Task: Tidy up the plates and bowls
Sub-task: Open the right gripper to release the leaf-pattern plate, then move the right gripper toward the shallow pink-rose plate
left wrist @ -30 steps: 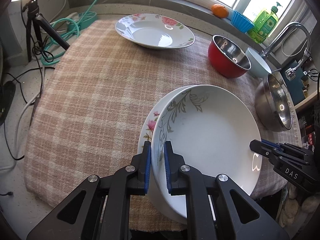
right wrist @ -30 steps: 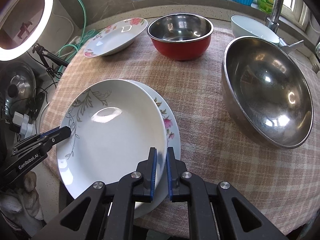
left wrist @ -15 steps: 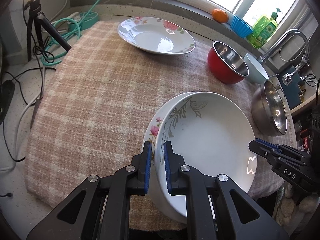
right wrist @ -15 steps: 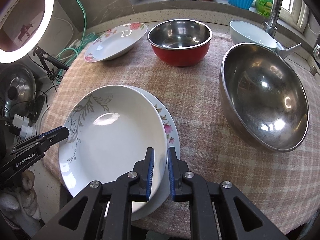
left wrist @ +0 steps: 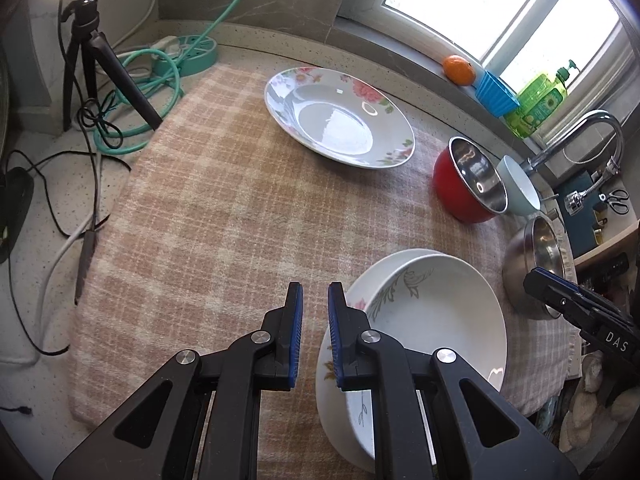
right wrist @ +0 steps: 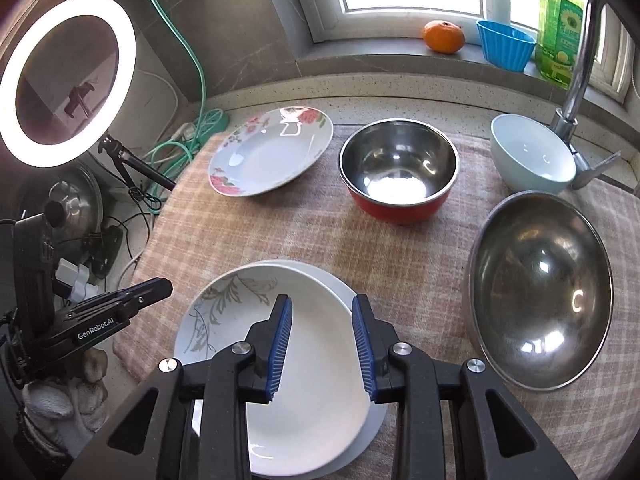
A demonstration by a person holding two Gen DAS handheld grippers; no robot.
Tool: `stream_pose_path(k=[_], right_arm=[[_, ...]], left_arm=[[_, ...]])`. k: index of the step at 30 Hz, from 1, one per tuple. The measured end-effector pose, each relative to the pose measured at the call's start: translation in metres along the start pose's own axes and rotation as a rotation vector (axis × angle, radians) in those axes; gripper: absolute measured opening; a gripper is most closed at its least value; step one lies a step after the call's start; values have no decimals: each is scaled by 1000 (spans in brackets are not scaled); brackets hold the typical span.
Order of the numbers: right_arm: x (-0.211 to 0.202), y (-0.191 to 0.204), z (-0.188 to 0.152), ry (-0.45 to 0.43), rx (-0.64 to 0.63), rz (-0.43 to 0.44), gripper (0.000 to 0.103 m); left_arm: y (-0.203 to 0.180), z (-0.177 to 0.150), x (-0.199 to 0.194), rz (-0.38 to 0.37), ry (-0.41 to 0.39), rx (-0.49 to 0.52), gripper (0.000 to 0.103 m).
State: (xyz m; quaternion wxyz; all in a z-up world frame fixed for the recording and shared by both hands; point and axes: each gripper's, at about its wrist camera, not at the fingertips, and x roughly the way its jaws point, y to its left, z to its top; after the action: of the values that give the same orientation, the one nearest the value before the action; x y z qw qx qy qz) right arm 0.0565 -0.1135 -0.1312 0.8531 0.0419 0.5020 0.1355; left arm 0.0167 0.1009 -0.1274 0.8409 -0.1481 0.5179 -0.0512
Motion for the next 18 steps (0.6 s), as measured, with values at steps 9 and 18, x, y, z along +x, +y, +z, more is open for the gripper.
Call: stream_pose_path(k=[9, 18], right_arm=[[13, 15, 61, -2, -37, 56, 43], [42, 20, 125, 30, -4, 92, 43]], left_arm=[[13, 36, 13, -32, -20, -70, 12], [21, 72, 26, -47, -34, -99, 12]])
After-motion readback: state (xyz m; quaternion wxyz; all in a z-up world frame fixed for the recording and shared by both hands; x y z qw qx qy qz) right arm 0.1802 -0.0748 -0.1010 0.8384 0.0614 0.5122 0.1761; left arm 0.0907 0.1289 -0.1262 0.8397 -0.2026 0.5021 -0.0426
